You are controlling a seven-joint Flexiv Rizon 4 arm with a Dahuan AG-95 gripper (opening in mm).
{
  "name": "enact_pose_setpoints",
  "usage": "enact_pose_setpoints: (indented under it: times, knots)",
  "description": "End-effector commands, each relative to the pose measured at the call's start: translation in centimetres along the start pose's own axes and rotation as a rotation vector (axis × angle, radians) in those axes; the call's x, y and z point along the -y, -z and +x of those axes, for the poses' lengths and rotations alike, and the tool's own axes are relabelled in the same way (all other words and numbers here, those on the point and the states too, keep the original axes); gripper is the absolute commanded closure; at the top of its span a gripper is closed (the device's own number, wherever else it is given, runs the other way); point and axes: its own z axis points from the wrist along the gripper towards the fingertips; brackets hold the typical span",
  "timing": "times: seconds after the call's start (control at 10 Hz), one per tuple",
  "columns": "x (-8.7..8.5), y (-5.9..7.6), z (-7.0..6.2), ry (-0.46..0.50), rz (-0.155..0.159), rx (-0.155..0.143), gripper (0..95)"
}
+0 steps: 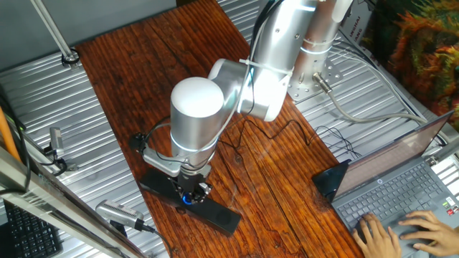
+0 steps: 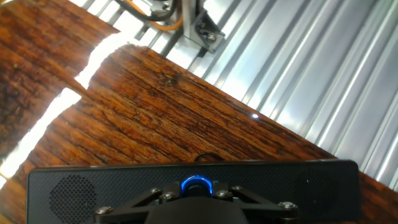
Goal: Turn the knob to increase the volume of the speaker
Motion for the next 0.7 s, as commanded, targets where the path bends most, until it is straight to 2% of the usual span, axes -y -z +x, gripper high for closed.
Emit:
enact_pose_setpoints:
  times: [0.1, 0.7]
  knots:
    - [0.02, 0.01, -0.03, -0.026, -0.001, 0.006, 95.0]
    - [0.02, 0.01, -0.03, -0.107, 0.012, 0.001, 95.0]
